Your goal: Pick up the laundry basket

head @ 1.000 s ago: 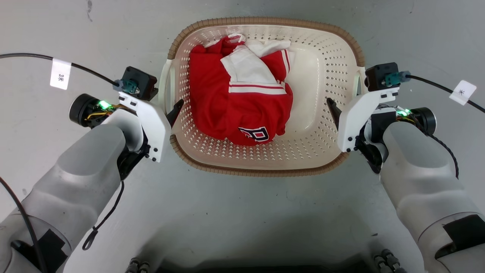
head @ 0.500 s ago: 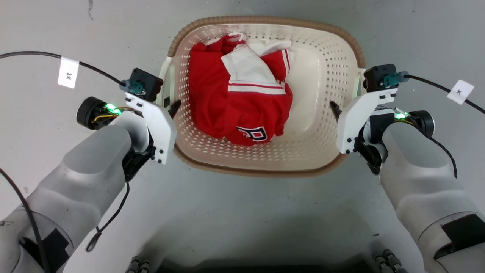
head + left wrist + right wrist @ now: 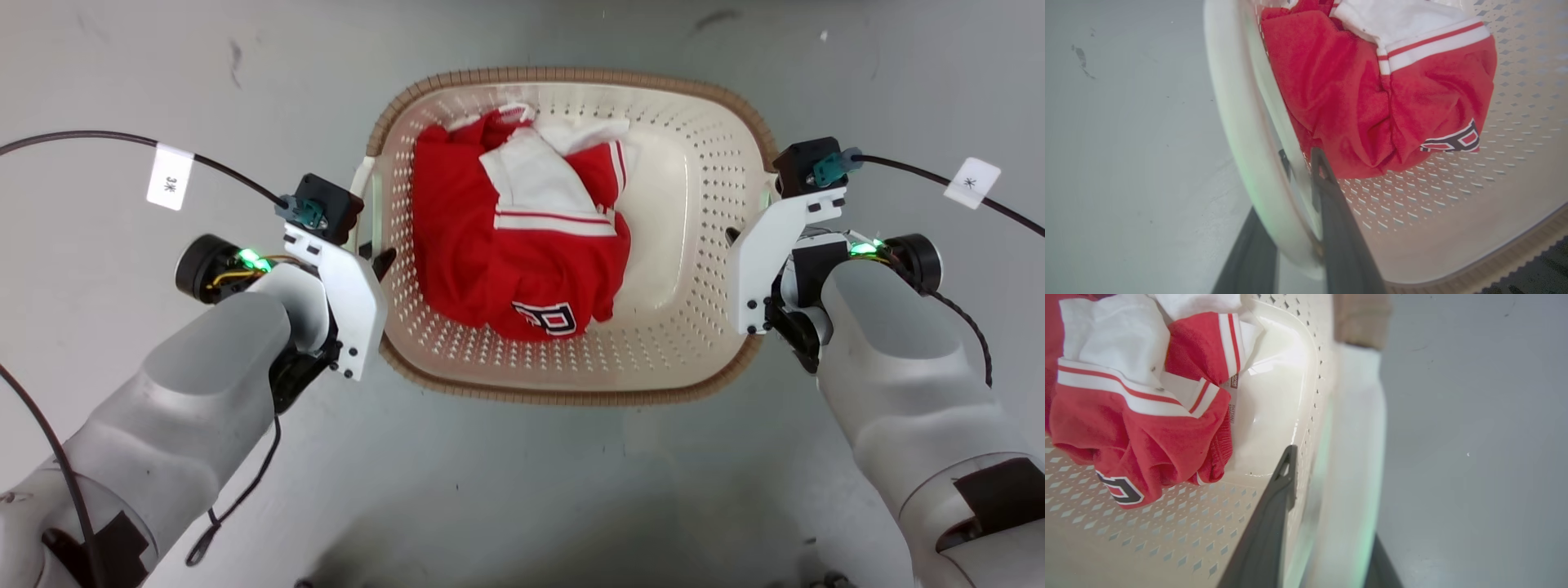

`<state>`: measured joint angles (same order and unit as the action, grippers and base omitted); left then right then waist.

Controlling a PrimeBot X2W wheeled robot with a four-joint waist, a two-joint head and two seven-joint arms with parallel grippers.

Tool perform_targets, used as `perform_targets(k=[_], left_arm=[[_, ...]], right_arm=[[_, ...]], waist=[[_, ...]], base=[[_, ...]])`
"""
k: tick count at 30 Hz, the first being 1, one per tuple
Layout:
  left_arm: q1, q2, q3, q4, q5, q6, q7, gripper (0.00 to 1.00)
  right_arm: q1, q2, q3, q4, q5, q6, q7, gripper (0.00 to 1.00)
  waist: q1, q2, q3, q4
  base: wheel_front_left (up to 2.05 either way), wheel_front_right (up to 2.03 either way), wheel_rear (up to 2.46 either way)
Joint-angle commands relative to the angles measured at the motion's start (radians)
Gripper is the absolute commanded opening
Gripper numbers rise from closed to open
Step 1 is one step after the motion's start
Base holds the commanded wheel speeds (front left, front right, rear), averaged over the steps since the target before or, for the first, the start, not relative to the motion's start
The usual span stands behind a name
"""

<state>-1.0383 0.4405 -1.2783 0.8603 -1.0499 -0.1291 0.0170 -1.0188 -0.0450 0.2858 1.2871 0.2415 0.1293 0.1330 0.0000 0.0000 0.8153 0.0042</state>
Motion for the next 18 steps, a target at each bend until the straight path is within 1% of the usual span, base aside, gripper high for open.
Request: perform_targets(k=[1, 4, 6, 12, 16, 18], left_arm=[[0.01, 0.016, -0.003, -0.002, 0.006, -0.001, 0.009, 0.0], [0.038, 0.019, -0.005, -0.036, -0.005, -0.002, 0.075, 0.0], [0.055, 0.027, -0.004, -0.059, -0.023, -0.002, 0.123, 0.0], [0.107, 0.072, -0.005, -0.146, -0.077, -0.003, 0.275, 0.0], [0.134, 0.09, -0.005, -0.201, -0.171, -0.005, 0.38, 0.0], [0.144, 0.102, -0.004, -0.215, -0.189, -0.006, 0.433, 0.0]], right_arm=[[0.004, -0.01, 0.005, 0.002, -0.014, 0.002, 0.009, 0.0], [0.025, -0.009, 0.022, 0.002, -0.001, 0.002, 0.086, 0.0], [0.035, -0.009, 0.052, -0.003, 0.01, 0.002, 0.145, 0.0], [0.08, -0.009, 0.156, -0.062, 0.076, 0.002, 0.33, 0.0], [0.102, -0.005, 0.192, -0.085, 0.129, 0.002, 0.425, 0.0], [0.115, -0.004, 0.213, -0.091, 0.147, 0.002, 0.465, 0.0]], waist=[[0.0, 0.0, -0.038, 0.002], [0.0, 0.0, -0.106, 0.006], [0.0, 0.0, -0.157, 0.005], [0.0, 0.0, -0.316, -0.011], [0.0, 0.0, -0.413, -0.01], [0.0, 0.0, -0.461, -0.012]], base=[[0.0, 0.0, 0.0], [0.0, 0.0, 0.0], [0.0, 0.0, 0.0], [0.0, 0.0, 0.0], [0.0, 0.0, 0.0], [0.0, 0.0, 0.0]])
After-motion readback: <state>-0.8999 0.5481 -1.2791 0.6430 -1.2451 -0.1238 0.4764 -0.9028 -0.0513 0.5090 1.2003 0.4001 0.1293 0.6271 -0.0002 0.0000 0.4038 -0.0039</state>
